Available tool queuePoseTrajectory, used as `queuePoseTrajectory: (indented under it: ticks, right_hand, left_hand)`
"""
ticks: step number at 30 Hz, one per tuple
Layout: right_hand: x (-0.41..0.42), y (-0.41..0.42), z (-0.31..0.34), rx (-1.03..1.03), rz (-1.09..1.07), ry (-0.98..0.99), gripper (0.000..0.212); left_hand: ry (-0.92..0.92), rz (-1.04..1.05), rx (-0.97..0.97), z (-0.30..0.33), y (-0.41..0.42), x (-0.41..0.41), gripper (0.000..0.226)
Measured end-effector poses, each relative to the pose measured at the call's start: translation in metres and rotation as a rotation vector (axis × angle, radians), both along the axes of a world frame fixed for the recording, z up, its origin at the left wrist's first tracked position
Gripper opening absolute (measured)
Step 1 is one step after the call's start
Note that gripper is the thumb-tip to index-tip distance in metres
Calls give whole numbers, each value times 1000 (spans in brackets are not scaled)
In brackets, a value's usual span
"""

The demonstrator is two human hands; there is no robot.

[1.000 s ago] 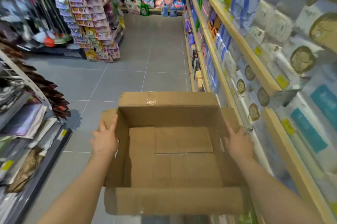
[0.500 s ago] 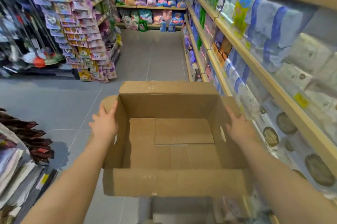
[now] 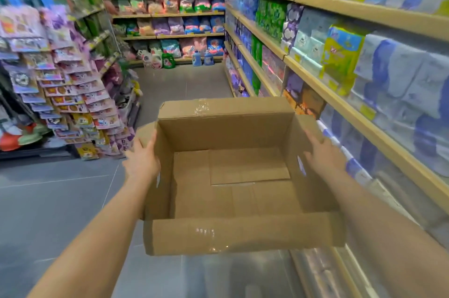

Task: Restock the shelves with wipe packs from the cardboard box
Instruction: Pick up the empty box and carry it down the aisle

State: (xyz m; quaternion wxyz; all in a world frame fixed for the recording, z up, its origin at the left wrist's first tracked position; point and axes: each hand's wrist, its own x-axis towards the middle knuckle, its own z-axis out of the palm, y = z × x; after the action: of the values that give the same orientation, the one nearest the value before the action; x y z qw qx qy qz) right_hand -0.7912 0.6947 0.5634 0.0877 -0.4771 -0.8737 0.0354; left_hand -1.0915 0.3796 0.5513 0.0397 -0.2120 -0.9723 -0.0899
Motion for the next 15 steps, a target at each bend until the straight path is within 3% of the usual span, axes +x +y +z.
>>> queuePoseTrajectory:
  ticks: [15]
  right_hand:
    - [-273, 239, -29, 16, 119, -52, 72]
  left_hand:
    - [-16, 111, -54, -14, 211, -240, 75]
